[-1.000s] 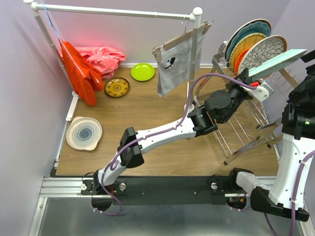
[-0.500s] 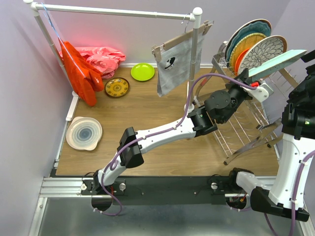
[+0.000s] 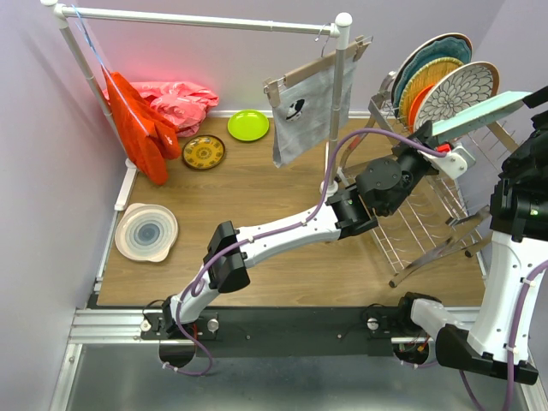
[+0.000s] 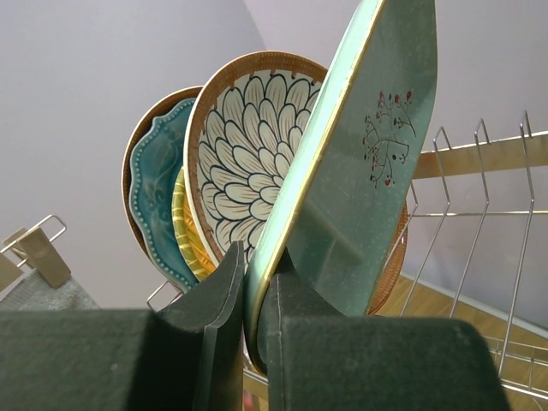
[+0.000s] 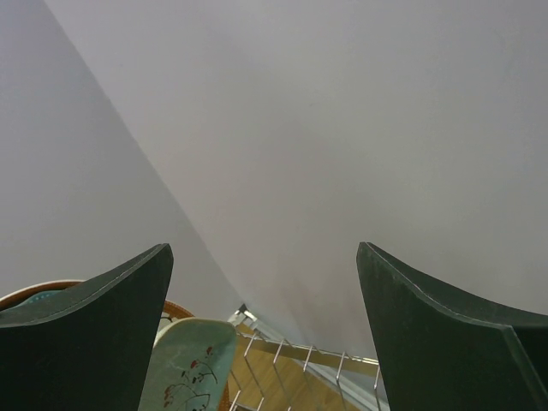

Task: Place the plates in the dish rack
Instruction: Insert the plate into the dish rack

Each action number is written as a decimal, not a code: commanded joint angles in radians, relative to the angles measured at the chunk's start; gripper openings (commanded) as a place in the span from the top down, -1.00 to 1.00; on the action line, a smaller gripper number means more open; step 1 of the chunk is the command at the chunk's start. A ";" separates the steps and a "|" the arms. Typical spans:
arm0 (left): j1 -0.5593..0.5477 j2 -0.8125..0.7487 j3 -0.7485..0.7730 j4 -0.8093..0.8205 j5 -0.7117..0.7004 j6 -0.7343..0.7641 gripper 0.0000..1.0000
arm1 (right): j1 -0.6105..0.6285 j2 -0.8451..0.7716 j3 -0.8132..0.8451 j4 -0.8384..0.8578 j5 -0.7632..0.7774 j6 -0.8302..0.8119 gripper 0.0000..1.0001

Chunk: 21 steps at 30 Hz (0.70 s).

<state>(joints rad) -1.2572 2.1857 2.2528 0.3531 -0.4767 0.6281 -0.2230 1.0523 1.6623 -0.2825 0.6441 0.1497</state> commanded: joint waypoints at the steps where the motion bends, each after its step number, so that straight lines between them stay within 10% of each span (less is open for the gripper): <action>1: -0.047 -0.010 -0.022 -0.051 -0.016 -0.048 0.67 | -0.006 0.002 0.011 -0.006 0.037 0.011 -0.93; 21: -0.050 0.006 -0.013 -0.042 -0.048 -0.061 0.66 | -0.006 0.014 0.036 -0.006 0.049 -0.001 -0.93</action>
<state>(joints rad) -1.2629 2.1857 2.2482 0.3313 -0.4786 0.6231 -0.2230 1.0599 1.6653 -0.2825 0.6464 0.1493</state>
